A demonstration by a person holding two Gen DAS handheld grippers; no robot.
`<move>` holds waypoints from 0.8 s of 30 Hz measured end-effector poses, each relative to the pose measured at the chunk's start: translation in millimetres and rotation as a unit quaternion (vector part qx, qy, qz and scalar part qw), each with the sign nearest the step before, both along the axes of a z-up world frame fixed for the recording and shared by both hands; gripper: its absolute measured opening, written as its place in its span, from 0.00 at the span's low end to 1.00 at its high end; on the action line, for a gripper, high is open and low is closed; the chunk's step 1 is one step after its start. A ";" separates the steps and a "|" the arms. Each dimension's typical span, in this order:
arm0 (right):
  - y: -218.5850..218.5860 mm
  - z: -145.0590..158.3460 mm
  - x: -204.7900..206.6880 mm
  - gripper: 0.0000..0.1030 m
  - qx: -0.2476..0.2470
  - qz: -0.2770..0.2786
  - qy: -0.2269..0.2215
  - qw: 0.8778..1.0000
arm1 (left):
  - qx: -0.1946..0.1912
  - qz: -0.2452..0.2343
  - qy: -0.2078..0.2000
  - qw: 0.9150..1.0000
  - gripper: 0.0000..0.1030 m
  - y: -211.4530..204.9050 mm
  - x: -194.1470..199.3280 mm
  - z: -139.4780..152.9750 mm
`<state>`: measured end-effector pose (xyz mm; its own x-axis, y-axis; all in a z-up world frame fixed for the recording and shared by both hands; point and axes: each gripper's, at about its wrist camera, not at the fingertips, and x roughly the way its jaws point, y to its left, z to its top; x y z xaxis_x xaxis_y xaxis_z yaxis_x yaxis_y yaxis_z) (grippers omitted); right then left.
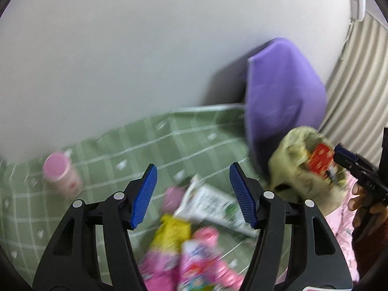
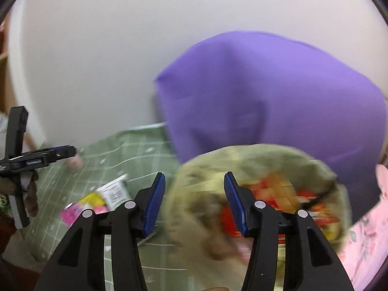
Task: Collect trash
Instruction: 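Move both tools back to the remaining items on the table, then grasp the pink Kleenex tissue pack with the right gripper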
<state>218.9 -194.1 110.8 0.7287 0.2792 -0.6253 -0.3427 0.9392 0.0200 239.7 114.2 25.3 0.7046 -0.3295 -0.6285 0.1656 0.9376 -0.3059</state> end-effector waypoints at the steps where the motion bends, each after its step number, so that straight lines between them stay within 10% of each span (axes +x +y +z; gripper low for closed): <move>1: 10.2 -5.3 0.3 0.46 -0.003 0.013 0.005 1.000 | 0.005 0.004 0.006 1.000 0.57 4.3 -5.9 -8.3; 24: 159.5 -121.9 -14.0 0.46 -0.008 0.198 0.161 0.967 | 0.035 0.066 0.067 0.995 0.57 65.8 -82.0 -82.9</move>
<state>204.9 -34.6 -11.1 0.3348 0.4840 -0.8085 -0.6535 0.7374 0.1709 157.7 180.0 -57.6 0.6476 -0.1916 -0.7375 0.0010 0.9681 -0.2506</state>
